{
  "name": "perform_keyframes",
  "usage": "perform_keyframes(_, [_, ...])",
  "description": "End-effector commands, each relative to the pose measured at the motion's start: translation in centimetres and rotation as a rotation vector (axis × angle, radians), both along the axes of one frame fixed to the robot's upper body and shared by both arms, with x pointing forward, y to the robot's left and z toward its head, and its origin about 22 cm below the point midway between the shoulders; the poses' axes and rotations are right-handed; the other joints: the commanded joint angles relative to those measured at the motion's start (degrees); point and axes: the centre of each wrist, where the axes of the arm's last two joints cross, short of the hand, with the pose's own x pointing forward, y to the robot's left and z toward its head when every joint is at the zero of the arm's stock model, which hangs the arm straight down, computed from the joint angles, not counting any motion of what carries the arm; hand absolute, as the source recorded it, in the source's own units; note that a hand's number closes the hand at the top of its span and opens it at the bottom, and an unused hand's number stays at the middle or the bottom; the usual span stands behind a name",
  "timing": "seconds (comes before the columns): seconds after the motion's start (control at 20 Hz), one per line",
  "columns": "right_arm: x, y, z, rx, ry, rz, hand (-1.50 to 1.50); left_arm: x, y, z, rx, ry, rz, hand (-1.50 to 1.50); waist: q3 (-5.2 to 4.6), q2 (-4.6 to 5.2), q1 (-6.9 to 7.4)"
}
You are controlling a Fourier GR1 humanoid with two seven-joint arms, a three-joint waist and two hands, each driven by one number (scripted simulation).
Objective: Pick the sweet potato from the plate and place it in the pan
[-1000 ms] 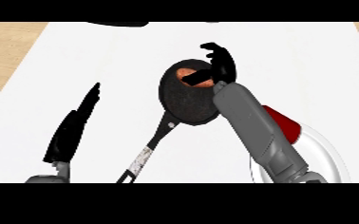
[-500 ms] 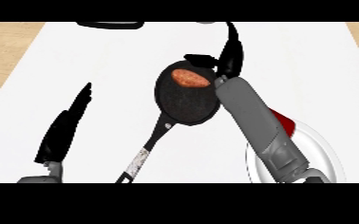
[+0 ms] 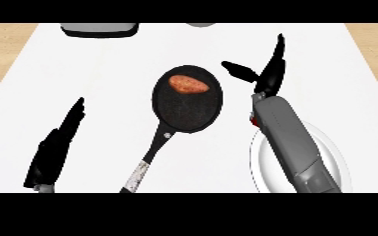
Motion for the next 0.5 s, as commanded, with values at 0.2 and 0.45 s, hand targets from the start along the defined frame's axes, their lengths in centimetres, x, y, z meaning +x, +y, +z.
perform_keyframes(0.2, [-6.1, -9.5, -1.6, -0.089, -0.022, 0.001, -1.5, -0.7, 0.1, -0.2, 0.004, 0.011, 0.038, 0.0, -0.07, -0.53, -1.7])
perform_keyframes(0.45, [-10.9, -12.6, -0.8, -0.095, -0.021, 0.032, -1.5, -0.3, -0.7, 0.2, 0.002, -0.007, 0.011, 0.0, -0.07, -0.38, -1.41])
